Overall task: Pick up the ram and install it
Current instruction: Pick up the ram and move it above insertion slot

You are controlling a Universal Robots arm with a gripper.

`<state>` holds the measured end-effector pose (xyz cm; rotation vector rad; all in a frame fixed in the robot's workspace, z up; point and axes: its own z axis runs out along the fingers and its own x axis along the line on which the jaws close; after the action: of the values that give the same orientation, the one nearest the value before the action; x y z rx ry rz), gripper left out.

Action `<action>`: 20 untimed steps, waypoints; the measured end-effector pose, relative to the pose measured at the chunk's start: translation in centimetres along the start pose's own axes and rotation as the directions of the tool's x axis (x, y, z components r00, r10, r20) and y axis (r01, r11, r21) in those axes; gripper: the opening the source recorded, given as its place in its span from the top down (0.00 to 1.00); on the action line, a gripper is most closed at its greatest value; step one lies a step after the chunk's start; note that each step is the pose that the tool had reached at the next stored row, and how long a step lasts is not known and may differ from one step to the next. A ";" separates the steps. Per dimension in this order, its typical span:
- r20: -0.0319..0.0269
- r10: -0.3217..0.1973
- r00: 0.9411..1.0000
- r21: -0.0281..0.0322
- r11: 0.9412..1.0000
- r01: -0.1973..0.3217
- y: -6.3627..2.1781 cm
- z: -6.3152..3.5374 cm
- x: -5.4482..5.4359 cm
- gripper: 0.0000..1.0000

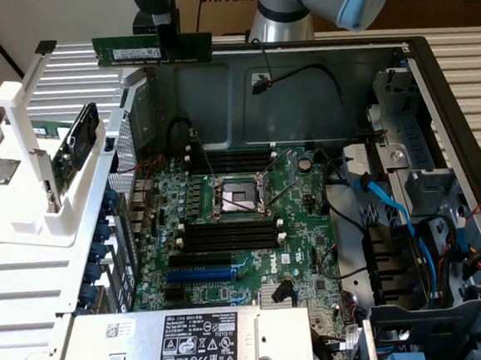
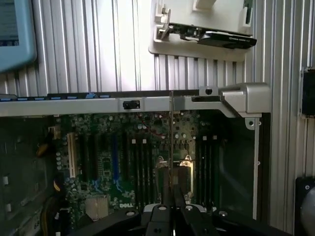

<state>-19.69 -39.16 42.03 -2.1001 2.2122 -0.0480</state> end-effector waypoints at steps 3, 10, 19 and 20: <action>-0.001 -0.003 1.000 0.001 1.000 0.003 -0.83 0.39 0.0 0.88; -0.006 -0.016 1.000 0.002 1.000 0.016 -4.28 2.25 -0.1 0.88; -0.010 -0.027 1.000 0.001 1.000 0.027 -7.09 4.46 0.0 0.88; -0.010 -0.028 1.000 0.001 1.000 0.028 -7.19 4.64 0.2 0.88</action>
<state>-12.14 -39.52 38.01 -2.1351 2.1870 -0.0620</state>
